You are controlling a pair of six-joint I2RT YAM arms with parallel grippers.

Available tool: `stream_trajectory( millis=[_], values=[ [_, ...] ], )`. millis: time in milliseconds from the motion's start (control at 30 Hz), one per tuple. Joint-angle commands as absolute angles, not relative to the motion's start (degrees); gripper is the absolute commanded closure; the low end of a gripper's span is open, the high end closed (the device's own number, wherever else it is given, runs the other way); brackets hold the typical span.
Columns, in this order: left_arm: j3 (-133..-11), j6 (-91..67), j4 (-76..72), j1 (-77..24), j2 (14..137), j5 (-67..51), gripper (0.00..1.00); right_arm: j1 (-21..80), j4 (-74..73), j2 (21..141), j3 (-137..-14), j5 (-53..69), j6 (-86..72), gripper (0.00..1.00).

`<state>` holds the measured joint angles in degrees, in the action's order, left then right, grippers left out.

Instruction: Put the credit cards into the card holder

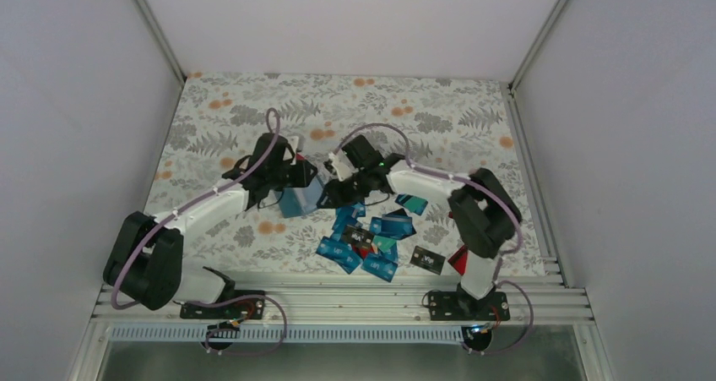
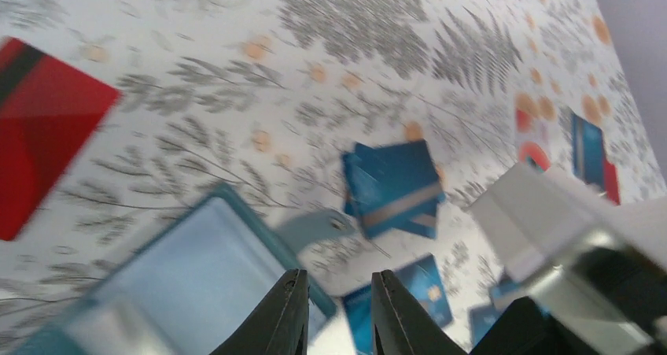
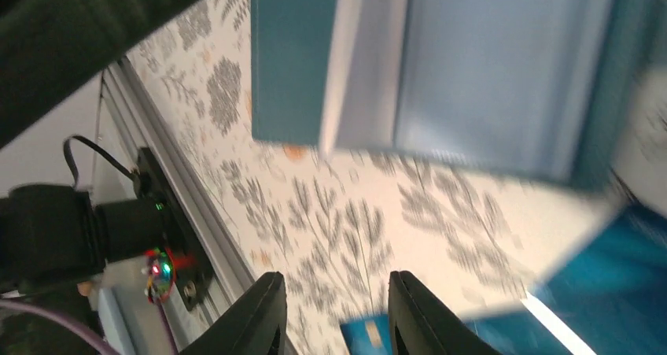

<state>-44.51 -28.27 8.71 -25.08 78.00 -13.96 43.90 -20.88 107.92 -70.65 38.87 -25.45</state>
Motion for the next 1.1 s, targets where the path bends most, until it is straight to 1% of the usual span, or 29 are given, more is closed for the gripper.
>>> stream_trajectory(
  millis=[0,133,233,367,467,600,833,1067],
  values=[
    [-43.79,-26.23,8.41,-29.19,76.86,-17.63,0.79,44.06,-25.36,96.52,-62.34,29.31,-28.98,0.64],
    [-43.32,-25.76,8.47,-34.52,76.56,-19.71,0.79,43.84,-30.22,84.94,-52.54,22.5,-35.71,0.5],
    [-43.72,-25.76,8.74,-38.68,76.84,-20.49,0.79,43.6,-31.51,77.25,-44.97,22.35,-41.25,0.43],
    [-44.39,-26.73,9.64,-44.01,77.79,-21.25,0.79,43.51,-33.93,67.51,-36.94,24.4,-46.69,0.37],
    [-45.48,-26.85,10.35,-48.25,79.19,-21.2,0.79,43.52,-38.28,60.99,-34.06,23.1,-48.42,0.35],
    [-46.88,-27.77,10.15,-53.59,82.83,-20.77,0.79,43.51,-40.73,56.18,-29.43,23.19,-49.93,0.34],
    [-50.07,-30.92,10.57,-61.07,88.92,-16.36,0.8,43.68,-36.37,50.17,-19.87,29.51,-55.27,0.36],
    [-51.98,-32.61,12.56,-62.87,93.71,-14.55,0.8,43.84,-31.32,47.32,-14.51,32.68,-59.31,0.37]
  ],
)
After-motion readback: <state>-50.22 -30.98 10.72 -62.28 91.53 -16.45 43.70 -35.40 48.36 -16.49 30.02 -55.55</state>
